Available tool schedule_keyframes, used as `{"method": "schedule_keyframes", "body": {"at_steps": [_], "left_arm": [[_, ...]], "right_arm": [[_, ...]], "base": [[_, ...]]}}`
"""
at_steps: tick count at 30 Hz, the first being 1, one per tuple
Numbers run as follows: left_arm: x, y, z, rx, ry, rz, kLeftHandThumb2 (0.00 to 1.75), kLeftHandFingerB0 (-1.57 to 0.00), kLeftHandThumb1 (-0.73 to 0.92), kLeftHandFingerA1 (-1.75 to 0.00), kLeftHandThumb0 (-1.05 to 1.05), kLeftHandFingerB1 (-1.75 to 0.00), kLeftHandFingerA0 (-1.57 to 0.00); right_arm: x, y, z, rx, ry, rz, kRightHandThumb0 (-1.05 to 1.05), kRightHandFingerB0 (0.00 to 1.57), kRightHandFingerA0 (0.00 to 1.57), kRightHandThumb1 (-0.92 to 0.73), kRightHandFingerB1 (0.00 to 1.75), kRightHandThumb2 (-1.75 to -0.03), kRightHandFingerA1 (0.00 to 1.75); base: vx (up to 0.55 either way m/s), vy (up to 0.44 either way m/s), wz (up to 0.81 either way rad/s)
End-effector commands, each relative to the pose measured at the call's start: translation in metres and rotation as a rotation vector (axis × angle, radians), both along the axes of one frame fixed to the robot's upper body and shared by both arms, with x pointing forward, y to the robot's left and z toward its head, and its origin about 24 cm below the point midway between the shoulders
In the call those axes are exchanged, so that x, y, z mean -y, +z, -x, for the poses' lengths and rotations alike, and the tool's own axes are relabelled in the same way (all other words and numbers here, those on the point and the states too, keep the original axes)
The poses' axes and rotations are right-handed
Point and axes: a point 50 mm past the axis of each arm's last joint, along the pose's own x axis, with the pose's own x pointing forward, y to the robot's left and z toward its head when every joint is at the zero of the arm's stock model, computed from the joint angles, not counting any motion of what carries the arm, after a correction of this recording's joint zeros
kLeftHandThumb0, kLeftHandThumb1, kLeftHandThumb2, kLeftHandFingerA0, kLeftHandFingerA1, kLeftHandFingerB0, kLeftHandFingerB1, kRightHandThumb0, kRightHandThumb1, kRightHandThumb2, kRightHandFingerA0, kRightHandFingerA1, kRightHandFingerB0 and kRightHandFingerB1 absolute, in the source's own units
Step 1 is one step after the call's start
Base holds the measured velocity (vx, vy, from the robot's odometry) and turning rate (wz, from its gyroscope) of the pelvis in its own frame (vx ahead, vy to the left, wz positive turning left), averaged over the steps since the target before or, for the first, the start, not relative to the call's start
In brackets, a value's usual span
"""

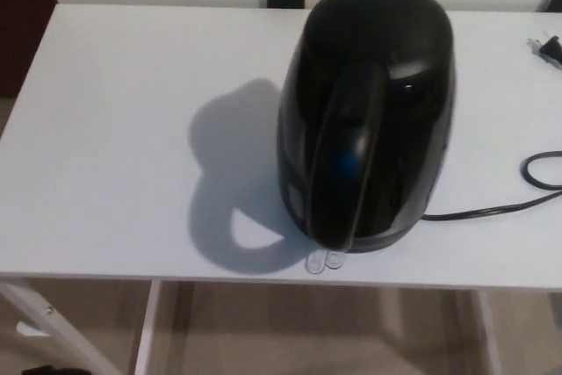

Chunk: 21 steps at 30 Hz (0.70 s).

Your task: The robot walk towards a table in front and click the button on the base of the boilling pot using its left middle finger

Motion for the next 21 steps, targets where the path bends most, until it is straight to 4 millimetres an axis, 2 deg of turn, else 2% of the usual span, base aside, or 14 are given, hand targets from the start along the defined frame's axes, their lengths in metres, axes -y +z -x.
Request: {"method": "schedule_keyframes", "body": {"at_steps": [1, 7, 21], "left_arm": [[-0.0021, 0.0014, 0.0010, 0.004, -0.023, -0.019, 0.54, -0.34, 0.50, -0.41, -0.28, -0.34, -0.45], [-0.0019, 0.0023, -0.0004, 0.007, -0.037, -0.032, 0.55, -0.34, 0.50, -0.41, -0.30, -0.34, -0.46], [0.0005, 0.0009, 0.0017, 0.005, -0.037, -0.012, 0.55, -0.34, 0.49, -0.41, -0.31, -0.34, -0.45]], "right_arm": [[0.0077, 0.0001, 0.0042, -0.022, -0.003, 0.027, 0.24, 0.12, 0.34, -0.92, 0.42, -0.82, 0.54], [0.0078, 0.0001, 0.0032, -0.021, -0.007, 0.026, 0.24, 0.10, 0.32, -0.92, 0.42, -0.86, 0.54], [0.0078, -0.0001, 0.0047, -0.021, -0.004, 0.025, 0.24, 0.11, 0.34, -0.92, 0.42, -0.83, 0.55]], "base": [[0.00, 0.000, 0.00], [0.00, 0.000, 0.00], [0.00, 0.000, 0.00]]}}
